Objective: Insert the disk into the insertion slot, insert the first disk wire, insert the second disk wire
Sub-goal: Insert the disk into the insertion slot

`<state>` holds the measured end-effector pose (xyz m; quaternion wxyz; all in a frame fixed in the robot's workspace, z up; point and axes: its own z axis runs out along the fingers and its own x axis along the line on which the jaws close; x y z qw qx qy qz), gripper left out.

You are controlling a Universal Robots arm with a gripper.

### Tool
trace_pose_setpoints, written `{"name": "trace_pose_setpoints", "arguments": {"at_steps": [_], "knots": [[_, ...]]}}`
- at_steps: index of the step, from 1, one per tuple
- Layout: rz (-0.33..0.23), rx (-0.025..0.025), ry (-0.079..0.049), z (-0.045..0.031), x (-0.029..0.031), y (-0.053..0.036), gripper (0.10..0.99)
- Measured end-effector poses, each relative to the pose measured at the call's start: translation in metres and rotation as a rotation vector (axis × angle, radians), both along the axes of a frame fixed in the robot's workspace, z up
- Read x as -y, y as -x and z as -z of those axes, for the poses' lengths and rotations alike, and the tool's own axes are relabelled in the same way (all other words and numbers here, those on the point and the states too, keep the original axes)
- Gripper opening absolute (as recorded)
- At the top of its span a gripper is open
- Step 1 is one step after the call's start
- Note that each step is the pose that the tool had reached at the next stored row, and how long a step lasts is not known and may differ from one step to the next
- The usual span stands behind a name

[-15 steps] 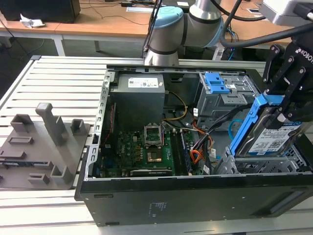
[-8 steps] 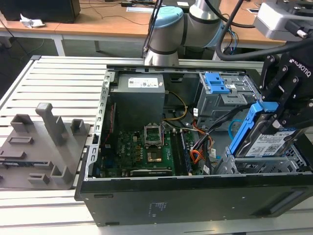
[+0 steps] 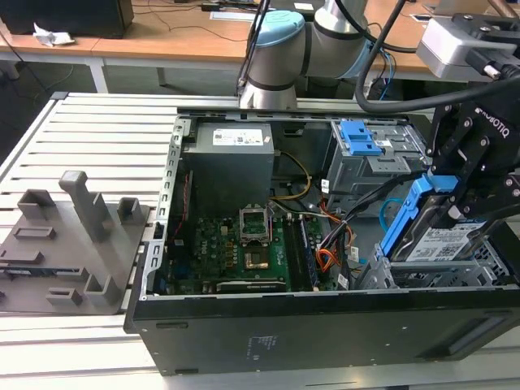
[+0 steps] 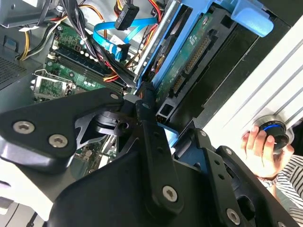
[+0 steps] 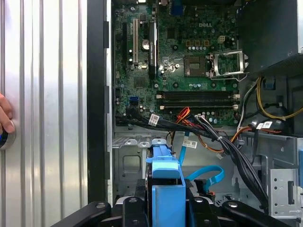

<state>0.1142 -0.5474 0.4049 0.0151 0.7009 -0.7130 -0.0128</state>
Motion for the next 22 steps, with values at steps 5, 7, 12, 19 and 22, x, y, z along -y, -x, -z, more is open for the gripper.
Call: {"name": "trace_pose_setpoints", "arguments": {"at_steps": [5, 7, 12, 19, 22], "knots": [[0.000, 0.0000, 0.000, 0.0001, 0.0000, 0.0000, 0.376], [0.000, 0.0000, 0.000, 0.0003, 0.0000, 0.0000, 0.439], [0.000, 0.0000, 0.000, 0.0003, 0.0000, 0.0001, 0.439], [0.000, 0.0000, 0.000, 0.0005, 0.0000, 0.0000, 0.106], [0.000, 0.0000, 0.000, 0.0006, 0.0000, 0.0000, 0.106]]}}
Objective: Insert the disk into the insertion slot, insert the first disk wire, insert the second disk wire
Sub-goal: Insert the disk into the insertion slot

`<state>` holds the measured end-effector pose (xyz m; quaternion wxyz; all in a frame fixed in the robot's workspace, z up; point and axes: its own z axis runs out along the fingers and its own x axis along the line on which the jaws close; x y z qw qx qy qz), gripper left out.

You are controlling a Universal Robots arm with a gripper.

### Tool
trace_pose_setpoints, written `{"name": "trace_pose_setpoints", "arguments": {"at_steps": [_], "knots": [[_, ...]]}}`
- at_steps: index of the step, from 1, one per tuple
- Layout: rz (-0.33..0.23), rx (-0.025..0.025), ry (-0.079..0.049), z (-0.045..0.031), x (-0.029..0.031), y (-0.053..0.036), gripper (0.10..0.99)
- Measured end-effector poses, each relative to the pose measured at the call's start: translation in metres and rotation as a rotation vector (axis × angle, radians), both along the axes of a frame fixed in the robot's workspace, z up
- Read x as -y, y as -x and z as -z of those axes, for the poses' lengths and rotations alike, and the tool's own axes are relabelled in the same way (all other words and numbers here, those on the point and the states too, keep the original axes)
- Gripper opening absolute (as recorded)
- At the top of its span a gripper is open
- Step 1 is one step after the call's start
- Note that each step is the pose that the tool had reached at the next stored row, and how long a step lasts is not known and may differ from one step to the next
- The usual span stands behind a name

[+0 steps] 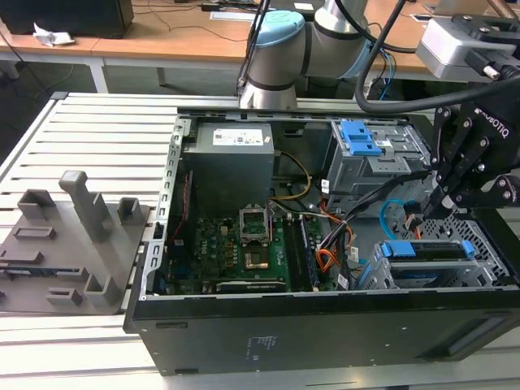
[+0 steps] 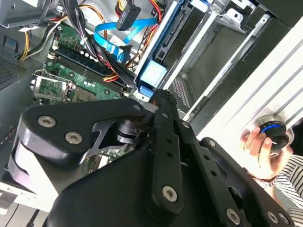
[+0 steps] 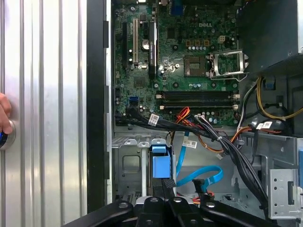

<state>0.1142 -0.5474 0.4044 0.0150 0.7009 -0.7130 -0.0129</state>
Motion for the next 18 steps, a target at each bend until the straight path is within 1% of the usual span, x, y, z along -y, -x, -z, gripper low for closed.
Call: {"name": "trace_pose_setpoints", "arguments": {"at_steps": [1, 5, 7, 8, 13, 16, 18], "knots": [[0.000, 0.0000, 0.000, 0.0002, 0.0000, -0.0010, 0.106], [0.000, -0.0040, 0.000, 0.0001, -0.0018, -0.0194, 0.106], [-0.001, -0.0050, 0.000, 0.0001, -0.0023, -0.0235, 0.106], [-0.001, -0.0063, 0.000, 0.0008, -0.0024, -0.0260, 0.106], [-0.001, -0.0073, 0.000, 0.0064, -0.0024, -0.0268, 0.106], [-0.001, -0.0076, 0.000, 0.0113, -0.0024, -0.0275, 0.106], [-0.001, -0.0077, 0.000, 0.0129, -0.0024, -0.0276, 0.106]]}}
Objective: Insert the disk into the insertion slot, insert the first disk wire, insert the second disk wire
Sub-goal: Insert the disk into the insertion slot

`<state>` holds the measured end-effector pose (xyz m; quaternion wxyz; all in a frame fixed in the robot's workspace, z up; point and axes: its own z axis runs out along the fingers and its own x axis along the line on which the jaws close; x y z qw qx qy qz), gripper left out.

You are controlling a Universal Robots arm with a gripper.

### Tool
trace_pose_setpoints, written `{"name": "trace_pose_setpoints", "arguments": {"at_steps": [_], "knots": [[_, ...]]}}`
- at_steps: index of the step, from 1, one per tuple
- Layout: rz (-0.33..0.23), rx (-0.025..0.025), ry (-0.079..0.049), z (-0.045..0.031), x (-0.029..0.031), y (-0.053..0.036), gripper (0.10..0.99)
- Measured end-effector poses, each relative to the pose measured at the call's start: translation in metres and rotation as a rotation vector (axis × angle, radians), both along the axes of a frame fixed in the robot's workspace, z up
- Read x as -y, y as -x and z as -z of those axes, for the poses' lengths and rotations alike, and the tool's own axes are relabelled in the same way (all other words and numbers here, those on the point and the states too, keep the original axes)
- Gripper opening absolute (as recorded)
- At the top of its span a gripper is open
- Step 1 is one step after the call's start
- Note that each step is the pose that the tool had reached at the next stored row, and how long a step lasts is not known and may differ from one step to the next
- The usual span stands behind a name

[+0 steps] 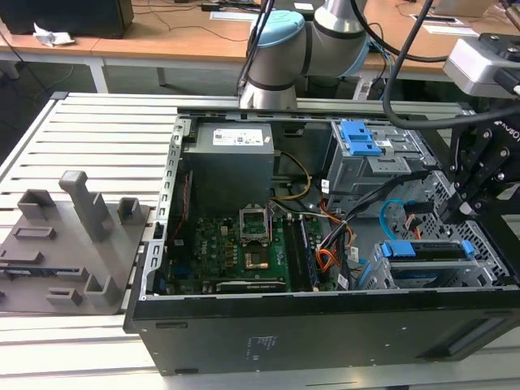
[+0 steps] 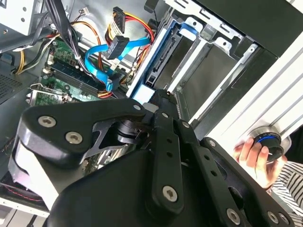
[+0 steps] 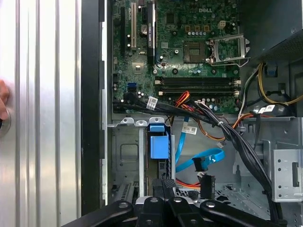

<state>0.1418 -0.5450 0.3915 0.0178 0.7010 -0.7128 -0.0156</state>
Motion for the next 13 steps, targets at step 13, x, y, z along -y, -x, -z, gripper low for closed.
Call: {"name": "trace_pose_setpoints", "arguments": {"at_steps": [13], "knots": [[0.000, -0.0002, 0.000, 0.0113, 0.0000, -0.0008, 0.106]]}}
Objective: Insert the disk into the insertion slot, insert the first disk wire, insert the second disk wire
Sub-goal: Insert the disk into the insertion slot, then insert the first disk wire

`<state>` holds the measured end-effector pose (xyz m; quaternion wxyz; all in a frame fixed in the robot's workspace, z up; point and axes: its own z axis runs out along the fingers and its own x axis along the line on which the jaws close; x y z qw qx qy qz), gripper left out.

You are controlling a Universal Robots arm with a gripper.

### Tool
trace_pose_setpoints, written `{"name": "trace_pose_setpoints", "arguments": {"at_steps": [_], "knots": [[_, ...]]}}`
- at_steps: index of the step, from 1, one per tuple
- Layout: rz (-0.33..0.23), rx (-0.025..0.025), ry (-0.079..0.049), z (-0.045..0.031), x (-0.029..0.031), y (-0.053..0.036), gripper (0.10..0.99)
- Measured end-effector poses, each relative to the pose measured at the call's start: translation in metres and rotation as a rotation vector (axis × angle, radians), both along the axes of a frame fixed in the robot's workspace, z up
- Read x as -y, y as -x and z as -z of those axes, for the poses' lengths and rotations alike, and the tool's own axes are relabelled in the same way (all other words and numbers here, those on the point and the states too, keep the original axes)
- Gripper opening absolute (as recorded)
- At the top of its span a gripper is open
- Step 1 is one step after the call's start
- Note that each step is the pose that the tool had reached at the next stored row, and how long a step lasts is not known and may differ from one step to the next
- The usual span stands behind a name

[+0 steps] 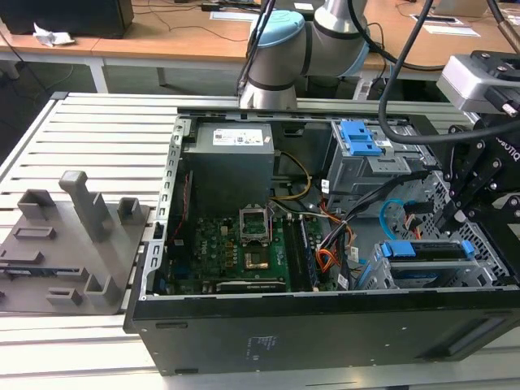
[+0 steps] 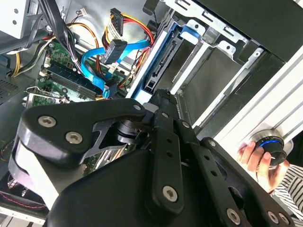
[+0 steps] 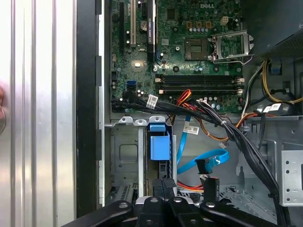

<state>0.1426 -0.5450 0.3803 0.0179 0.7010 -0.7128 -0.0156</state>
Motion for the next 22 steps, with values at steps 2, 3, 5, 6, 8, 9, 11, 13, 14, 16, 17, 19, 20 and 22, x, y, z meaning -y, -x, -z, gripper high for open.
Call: {"name": "trace_pose_setpoints", "arguments": {"at_steps": [2, 3, 5, 6, 8, 9, 11, 13, 14, 16, 17, 19, 20, 22], "knots": [[0.000, 0.0000, 0.000, 0.0000, 0.0000, 0.0000, 0.106], [0.000, 0.0000, 0.000, 0.0001, 0.0000, 0.0000, 0.106], [0.000, 0.0000, 0.000, 0.0001, 0.0000, -0.0001, 0.106], [0.000, 0.0000, 0.000, 0.0001, 0.0000, -0.0001, 0.106], [0.000, 0.0000, 0.000, 0.0001, 0.0000, -0.0001, 0.106], [0.000, 0.0000, 0.000, 0.0001, 0.0000, -0.0001, 0.106], [0.000, 0.0000, 0.000, 0.0002, 0.0000, -0.0005, 0.106], [0.000, 0.0000, 0.000, 0.0002, 0.0000, -0.0049, 0.106], [0.000, 0.0000, 0.000, 0.0002, 0.0000, -0.0068, 0.106], [0.000, 0.0000, 0.000, 0.0001, -0.0001, -0.0130, 0.106], [0.000, 0.0000, 0.000, 0.0001, -0.0001, -0.0151, 0.106], [0.000, 0.0000, 0.000, 0.0001, -0.0004, -0.0180, 0.106], [0.000, 0.0000, 0.000, -0.0029, -0.0005, -0.0183, 0.106], [0.000, -0.0001, 0.000, -0.0034, -0.0005, -0.0183, 0.106]]}}
